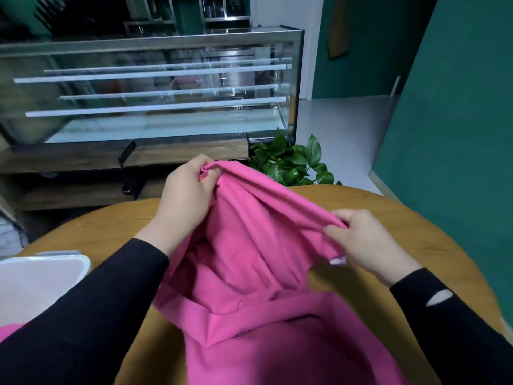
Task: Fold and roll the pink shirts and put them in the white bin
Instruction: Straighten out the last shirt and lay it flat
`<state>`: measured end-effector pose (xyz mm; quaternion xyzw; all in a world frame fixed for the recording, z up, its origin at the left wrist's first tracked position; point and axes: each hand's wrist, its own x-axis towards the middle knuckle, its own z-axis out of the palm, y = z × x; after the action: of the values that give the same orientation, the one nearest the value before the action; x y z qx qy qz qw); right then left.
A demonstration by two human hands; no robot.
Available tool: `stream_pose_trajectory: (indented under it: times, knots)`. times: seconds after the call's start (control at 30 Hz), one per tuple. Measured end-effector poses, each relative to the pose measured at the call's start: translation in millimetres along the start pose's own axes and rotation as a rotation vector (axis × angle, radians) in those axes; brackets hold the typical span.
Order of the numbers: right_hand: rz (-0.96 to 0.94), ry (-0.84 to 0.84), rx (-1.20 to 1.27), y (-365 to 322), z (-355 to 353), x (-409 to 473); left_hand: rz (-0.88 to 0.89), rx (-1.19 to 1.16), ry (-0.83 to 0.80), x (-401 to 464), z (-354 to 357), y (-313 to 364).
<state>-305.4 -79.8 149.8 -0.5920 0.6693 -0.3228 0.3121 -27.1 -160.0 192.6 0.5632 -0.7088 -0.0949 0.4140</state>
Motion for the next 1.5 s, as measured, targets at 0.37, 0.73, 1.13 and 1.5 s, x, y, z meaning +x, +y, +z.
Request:
stream_pose_trajectory:
  times: [0.37, 0.73, 1.13, 1.5]
  knots:
    - [0.022, -0.139, 0.867, -25, -13, -14, -0.372, -0.027, 0.154, -19, -17, -33]
    - [-0.001, -0.112, 0.878, -54, 51, -44, -0.148, -0.349, -0.122, -127, 36, 74]
    - [0.053, -0.008, 0.887, -40, 69, -60, -0.209, -0.46, 0.079, -131, 45, 60]
    - [0.075, 0.148, 0.954, -38, 65, -65, 0.208, -0.18, -0.319, -144, 54, 54]
